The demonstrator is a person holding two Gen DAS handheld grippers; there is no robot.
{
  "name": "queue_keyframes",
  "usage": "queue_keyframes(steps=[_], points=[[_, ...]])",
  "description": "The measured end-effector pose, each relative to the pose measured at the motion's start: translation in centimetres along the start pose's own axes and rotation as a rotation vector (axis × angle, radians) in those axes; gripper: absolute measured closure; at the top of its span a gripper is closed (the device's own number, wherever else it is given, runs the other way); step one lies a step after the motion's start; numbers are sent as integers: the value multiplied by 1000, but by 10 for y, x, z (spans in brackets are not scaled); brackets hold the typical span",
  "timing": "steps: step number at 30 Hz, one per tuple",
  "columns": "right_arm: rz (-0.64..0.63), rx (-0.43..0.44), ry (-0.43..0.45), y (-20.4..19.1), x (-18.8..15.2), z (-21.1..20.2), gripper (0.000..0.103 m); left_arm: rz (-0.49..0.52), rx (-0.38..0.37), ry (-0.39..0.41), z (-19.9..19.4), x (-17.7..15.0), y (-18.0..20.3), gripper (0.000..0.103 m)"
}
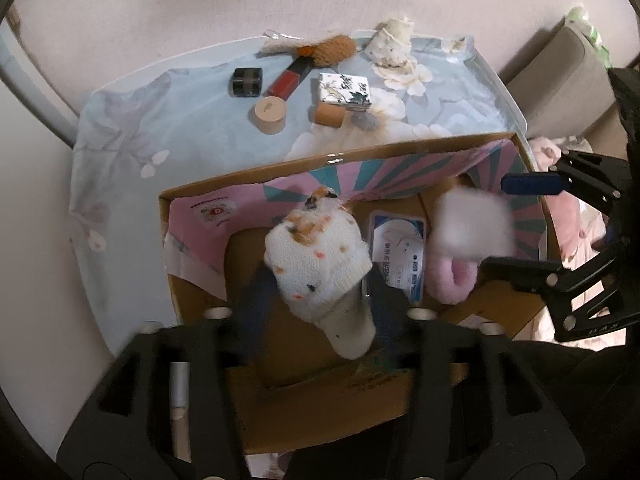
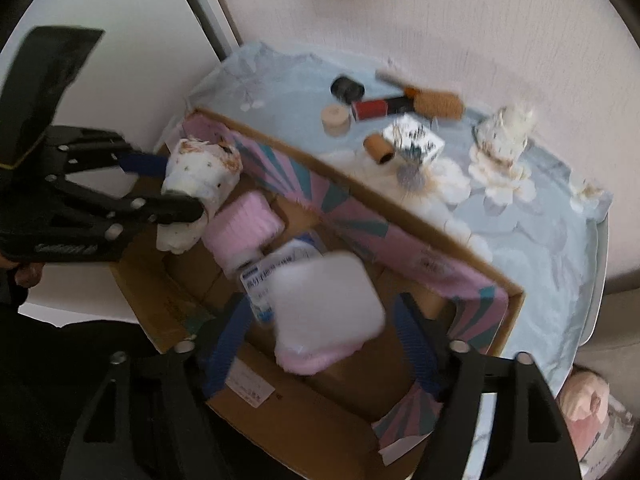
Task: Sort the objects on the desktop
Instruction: 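Lower the white sock and white case into the cardboard box and release, then move both open grippers back toward the remaining items on the tray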
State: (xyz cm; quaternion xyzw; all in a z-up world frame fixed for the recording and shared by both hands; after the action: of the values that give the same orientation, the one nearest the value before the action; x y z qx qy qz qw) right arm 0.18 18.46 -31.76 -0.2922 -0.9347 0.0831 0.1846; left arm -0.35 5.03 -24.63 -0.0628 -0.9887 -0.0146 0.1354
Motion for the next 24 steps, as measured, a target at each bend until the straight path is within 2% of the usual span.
queue_keyframes(steps=[1,4,10,18,24], points=[[-3,-8,0,1,-1,1,26,0,-5,6,-1,0,1,0],[-39,-35,29,0,-1,-3,25,-5,-44,37,-9,0,3,0],[-40,-80,58,7,2,-10,24,-14,-12,82,-16,8,0,0],[9,-101,90,12,6,-26,24,-35,-15,151,-33,19,-3,0],[92,-43,140,15,10,-42,24,-45,-12,172,-38,21,-7,0]])
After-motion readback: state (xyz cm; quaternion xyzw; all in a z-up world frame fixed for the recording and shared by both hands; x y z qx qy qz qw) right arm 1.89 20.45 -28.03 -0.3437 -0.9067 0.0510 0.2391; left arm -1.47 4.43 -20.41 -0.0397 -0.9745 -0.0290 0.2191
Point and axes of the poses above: each gripper's, at about its wrist camera, not at the fingertips, and z roughly the way its jaws point, y to its right, x to its top, the point moved 9 cm from there along z, roughly the way its jaws point, and after that the axes turned 8 degrees about x, right-handed, at the moved point
